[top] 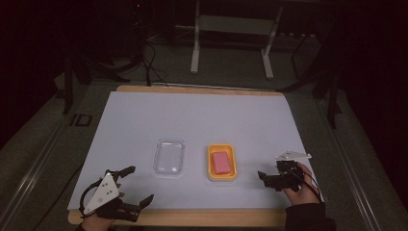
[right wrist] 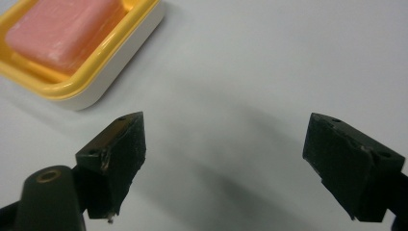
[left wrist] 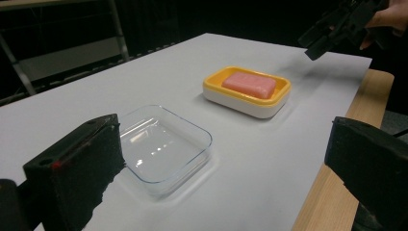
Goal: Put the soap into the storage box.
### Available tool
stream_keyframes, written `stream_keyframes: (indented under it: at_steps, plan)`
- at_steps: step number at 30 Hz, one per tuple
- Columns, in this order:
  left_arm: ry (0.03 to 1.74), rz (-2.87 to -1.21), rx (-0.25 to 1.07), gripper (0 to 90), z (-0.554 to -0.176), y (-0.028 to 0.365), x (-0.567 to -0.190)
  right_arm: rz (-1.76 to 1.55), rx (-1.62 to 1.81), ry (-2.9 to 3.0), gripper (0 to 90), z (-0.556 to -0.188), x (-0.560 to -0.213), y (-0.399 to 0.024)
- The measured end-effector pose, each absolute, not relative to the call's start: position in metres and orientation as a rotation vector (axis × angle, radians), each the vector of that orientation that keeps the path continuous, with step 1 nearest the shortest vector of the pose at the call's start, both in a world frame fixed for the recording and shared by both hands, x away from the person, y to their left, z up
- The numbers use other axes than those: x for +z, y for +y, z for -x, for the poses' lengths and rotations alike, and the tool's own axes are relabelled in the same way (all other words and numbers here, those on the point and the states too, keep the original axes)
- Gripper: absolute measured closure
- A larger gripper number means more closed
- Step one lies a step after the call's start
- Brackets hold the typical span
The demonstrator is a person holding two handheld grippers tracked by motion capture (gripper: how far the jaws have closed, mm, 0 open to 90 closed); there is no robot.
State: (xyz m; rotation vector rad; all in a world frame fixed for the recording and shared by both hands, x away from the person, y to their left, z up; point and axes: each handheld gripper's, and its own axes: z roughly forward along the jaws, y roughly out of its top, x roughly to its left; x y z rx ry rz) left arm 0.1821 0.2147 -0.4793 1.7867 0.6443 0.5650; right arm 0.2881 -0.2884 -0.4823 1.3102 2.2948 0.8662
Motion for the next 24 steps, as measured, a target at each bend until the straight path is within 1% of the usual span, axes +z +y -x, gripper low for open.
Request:
stream_keyframes:
  at_steps: [12,24]
  plan:
    - [0.619,-1.808,0.541,0.2,-0.182,0.214,-0.479,-1.244,0.917,2.245,15.4,-0.296,-0.490,-0.302]
    - [0.626,-1.803,0.532,0.2,-0.182,0.215,-0.479,-1.199,0.886,2.270,14.6,-0.299,-0.496,-0.305]
